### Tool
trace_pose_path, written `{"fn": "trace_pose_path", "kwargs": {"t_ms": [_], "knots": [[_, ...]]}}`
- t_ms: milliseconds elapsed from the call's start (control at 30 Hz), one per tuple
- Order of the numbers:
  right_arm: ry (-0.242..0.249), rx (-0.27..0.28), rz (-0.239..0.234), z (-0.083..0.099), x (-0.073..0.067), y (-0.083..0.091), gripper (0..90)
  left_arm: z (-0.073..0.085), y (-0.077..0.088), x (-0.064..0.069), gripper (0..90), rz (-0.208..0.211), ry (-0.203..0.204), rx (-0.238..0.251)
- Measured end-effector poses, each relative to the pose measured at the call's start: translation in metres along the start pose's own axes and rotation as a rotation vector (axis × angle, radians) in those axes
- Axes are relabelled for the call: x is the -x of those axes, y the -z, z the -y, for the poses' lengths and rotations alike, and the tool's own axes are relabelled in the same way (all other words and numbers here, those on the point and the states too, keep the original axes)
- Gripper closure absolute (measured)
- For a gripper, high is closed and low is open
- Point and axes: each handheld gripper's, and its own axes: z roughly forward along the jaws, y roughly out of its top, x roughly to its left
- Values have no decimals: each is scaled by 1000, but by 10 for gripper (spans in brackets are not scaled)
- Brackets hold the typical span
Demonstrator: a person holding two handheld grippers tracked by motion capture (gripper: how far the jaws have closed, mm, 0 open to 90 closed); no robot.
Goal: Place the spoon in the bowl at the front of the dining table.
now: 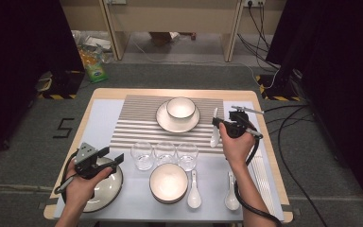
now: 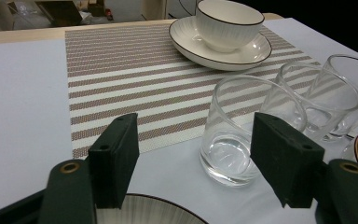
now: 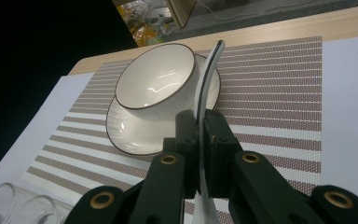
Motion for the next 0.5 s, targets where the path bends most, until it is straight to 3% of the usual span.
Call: {"fn": "trace_pose_path", "kwargs": {"t_ms": [500], "knots": [[-3,8,-1,-6,-1,-4,858,0,0,-1,320,-2,0,-1]]}}
